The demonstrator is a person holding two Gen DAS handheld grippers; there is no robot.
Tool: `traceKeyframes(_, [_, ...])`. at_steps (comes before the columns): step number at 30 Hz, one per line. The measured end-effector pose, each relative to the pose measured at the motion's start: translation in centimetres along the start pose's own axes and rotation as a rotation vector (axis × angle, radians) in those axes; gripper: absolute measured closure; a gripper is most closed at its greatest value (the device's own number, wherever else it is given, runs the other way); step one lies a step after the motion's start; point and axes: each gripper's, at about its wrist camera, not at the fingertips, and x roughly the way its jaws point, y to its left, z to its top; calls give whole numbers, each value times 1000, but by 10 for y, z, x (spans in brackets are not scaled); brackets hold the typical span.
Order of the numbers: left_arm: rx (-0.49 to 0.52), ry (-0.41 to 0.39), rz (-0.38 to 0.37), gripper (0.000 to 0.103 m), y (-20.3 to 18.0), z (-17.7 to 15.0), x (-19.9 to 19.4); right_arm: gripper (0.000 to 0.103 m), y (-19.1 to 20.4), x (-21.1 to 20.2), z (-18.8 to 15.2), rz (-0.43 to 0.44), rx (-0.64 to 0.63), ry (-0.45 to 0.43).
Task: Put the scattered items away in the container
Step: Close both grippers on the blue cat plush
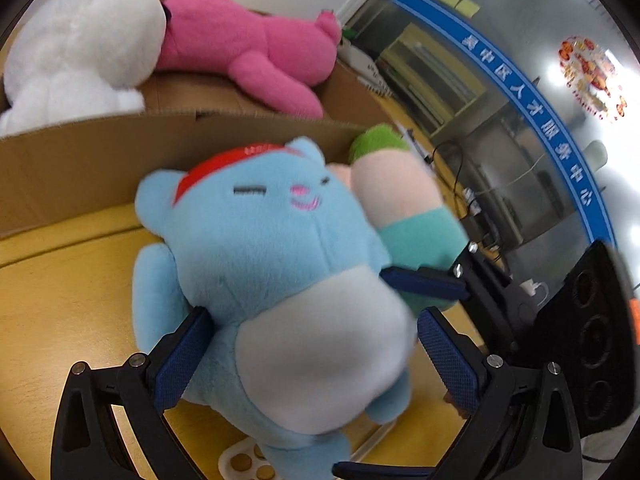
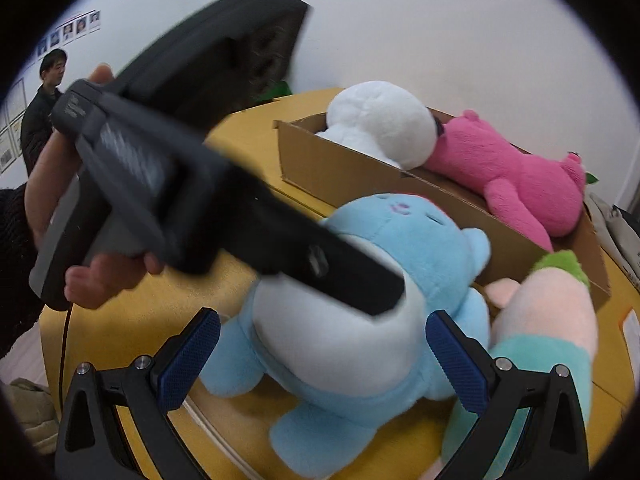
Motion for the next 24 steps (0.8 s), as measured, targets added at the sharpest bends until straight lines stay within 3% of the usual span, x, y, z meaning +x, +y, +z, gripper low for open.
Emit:
traceKeyframes(8, [17, 3, -1, 8, 3, -11, -2, 1, 7, 23, -6, -42, -28, 23])
traceKeyframes(12, [5, -5, -13, 12, 8, -10, -4, 8, 10, 22, -9, -60, -21, 19])
traceKeyframes(19, [24, -21, -2, 16, -3, -12, -12, 22, 17, 4, -13, -75, 30, -29])
traceKeyframes(24, [34, -59, -19, 17, -15, -7, -32, 25, 27, -22, -8, -86, 42, -96])
